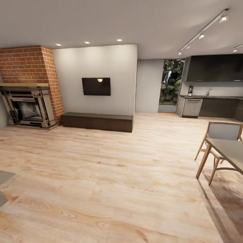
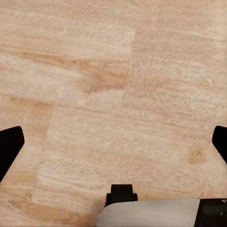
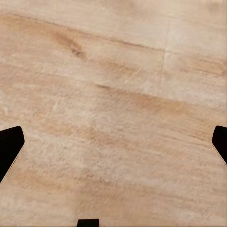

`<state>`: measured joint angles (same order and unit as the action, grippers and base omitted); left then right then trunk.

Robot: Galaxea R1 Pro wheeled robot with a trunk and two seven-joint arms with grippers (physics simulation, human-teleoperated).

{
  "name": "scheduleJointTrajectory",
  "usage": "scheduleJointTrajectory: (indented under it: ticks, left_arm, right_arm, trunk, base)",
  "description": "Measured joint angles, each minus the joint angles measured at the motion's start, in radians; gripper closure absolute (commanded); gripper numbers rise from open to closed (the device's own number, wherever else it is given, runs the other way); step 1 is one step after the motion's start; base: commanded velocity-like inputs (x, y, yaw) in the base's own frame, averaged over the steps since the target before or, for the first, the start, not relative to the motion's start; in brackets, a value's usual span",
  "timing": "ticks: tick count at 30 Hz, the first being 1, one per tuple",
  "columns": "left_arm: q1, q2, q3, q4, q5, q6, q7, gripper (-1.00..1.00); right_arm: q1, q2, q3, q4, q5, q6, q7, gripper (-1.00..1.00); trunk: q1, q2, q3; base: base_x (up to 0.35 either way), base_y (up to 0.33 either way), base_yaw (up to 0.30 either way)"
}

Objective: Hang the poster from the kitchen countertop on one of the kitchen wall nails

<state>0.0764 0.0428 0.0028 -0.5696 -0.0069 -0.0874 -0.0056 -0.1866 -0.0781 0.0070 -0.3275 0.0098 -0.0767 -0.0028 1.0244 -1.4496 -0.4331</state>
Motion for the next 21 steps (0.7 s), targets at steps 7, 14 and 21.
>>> scheduleJointTrajectory:
  ticks: [7,14,21]
  left_arm:
    - [0.000,0.000,0.000,0.000,0.000,0.000,0.000,-1.00]
    - [0.000,0.000,0.002,0.000,0.000,0.000,0.000,-1.00]
    - [0.000,0.000,0.001,0.000,0.001,0.000,0.000,-1.00]
  right_arm:
    - [0.000,0.000,0.000,0.000,0.000,0.000,0.000,-1.00]
    - [0.000,0.000,0.000,0.000,0.000,0.000,0.000,-1.00]
    - [0.000,0.000,0.000,0.000,0.000,0.000,0.000,-1.00]
  trunk:
    - [0.000,0.000,0.000]
    - [0.000,0.000,0.000]
    - [0.000,0.000,0.000]
  base:
    - [0.341,0.000,0.000]
    - [0.341,0.000,-0.112]
    - [0.341,0.000,-0.249]
